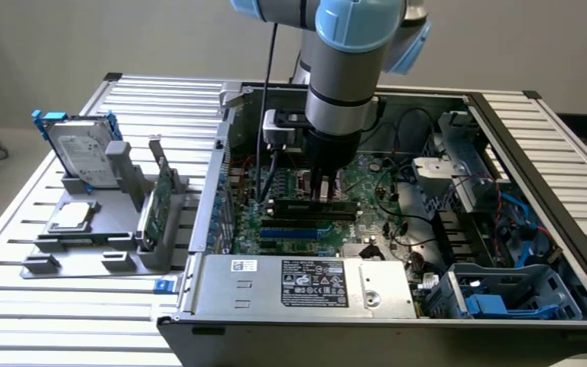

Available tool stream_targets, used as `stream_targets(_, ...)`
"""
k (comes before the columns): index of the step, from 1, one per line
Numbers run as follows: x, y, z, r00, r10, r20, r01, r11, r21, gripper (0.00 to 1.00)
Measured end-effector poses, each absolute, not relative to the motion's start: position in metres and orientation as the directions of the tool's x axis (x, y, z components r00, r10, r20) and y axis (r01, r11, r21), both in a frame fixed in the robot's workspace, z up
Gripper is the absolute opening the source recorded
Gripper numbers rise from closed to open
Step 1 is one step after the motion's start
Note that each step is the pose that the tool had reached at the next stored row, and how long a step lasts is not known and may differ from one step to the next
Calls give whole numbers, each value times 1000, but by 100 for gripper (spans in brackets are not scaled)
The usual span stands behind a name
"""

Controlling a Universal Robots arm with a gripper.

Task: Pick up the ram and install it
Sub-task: 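Insert the ram into the slot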

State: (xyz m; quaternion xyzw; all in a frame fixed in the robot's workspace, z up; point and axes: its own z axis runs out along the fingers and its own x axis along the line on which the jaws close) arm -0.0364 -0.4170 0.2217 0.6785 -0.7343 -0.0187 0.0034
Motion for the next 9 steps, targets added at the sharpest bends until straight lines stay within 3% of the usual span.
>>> stream_targets(9,-36,-417,223,-79,-997,-20,-996,79,32,14)
